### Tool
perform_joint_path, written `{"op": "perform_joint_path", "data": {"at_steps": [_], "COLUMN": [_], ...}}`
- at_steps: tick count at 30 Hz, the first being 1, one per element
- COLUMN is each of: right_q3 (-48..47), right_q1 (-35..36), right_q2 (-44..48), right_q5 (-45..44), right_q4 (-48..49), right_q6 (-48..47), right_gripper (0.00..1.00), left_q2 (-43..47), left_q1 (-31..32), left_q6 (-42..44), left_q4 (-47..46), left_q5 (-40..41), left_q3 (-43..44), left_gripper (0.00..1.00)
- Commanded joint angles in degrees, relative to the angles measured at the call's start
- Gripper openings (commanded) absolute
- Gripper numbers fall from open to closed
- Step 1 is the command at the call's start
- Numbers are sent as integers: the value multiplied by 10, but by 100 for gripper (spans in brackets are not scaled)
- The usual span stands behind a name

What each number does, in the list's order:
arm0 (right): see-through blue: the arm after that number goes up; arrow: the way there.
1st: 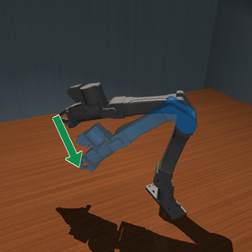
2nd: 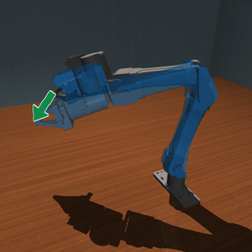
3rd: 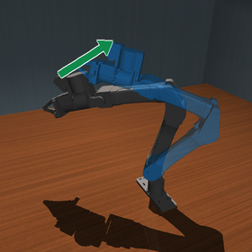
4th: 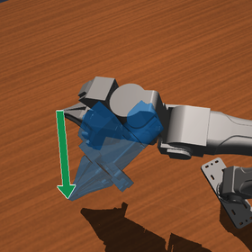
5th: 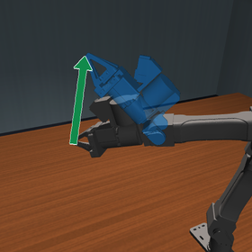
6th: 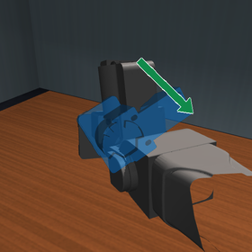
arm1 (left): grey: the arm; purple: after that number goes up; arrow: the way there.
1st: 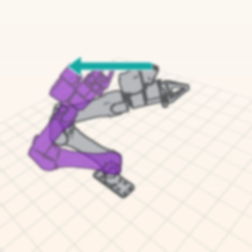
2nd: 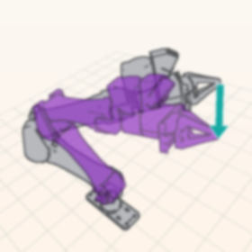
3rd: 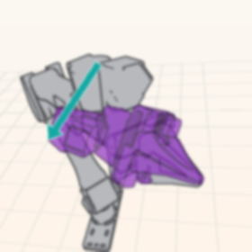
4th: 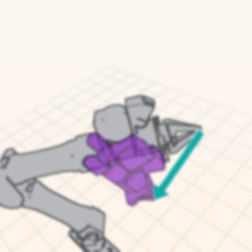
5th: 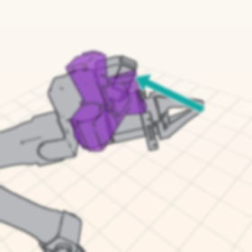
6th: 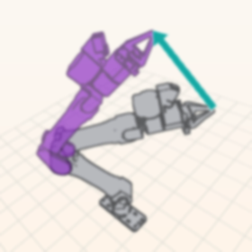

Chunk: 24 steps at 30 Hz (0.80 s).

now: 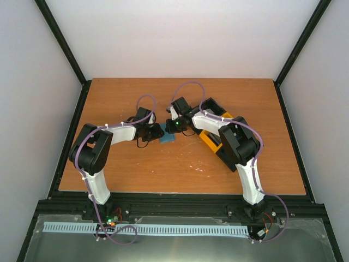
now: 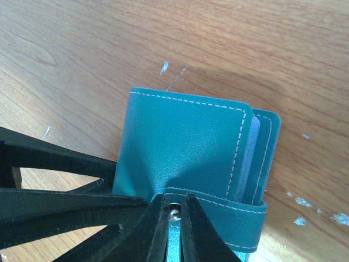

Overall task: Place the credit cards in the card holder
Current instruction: Close the card holder at the center of the board.

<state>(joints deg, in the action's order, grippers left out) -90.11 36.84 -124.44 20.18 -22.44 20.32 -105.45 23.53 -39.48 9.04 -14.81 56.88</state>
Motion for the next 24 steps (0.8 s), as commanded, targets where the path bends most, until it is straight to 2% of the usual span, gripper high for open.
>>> {"op": "perform_joint_path", "data": {"at_steps": [1, 9, 24], "right_q3": [-10, -24, -72], "right_q1": [4, 9, 21], "right_q2": [-9, -36, -84], "right_q5": [2, -2, -68], "right_q4": [-25, -40, -97], "right_q6": [-9, -12, -9], "right_gripper": [7, 6, 6], "left_q2": [-46, -49, -52], "left_q1": [2, 2, 2], "left_q6": [0, 1, 2], "left_q4": [88, 85, 80], "left_q5": [28, 24, 22], "left_q3": [-34, -31, -35], "left_gripper": [37, 36, 35]}}
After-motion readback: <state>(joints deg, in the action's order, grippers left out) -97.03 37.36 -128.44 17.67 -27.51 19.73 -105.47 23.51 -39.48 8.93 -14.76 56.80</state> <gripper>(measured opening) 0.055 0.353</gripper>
